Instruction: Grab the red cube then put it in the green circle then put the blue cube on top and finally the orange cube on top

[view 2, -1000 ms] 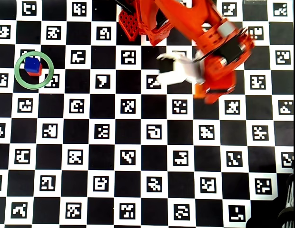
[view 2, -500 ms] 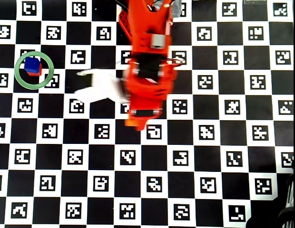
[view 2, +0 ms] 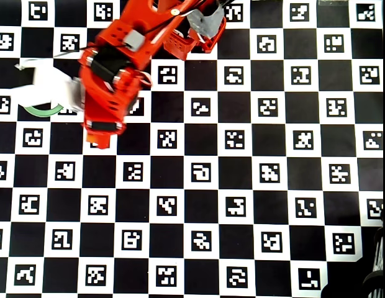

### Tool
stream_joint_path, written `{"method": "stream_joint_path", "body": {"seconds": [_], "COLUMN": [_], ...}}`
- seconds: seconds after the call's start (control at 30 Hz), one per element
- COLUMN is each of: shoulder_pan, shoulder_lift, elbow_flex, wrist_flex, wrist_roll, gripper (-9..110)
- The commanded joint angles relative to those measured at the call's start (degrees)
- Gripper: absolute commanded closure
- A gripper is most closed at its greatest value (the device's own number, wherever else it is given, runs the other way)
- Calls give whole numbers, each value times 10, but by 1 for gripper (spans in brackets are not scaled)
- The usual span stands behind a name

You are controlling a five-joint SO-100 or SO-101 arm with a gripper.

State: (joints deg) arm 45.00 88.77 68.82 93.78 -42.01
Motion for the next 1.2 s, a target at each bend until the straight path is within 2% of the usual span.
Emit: {"method": "stream_joint_path", "body": {"seconds": [0.0, 0.43, 1.17], "shoulder_pan": [57, 165, 229], "shoulder_lift": [-11, -101, -183], "elbow_flex": [-95, -185, -210], "wrist_flex": [14, 89, 117], "wrist_roll": [-52, -157, -250], "gripper": [88, 88, 88]}}
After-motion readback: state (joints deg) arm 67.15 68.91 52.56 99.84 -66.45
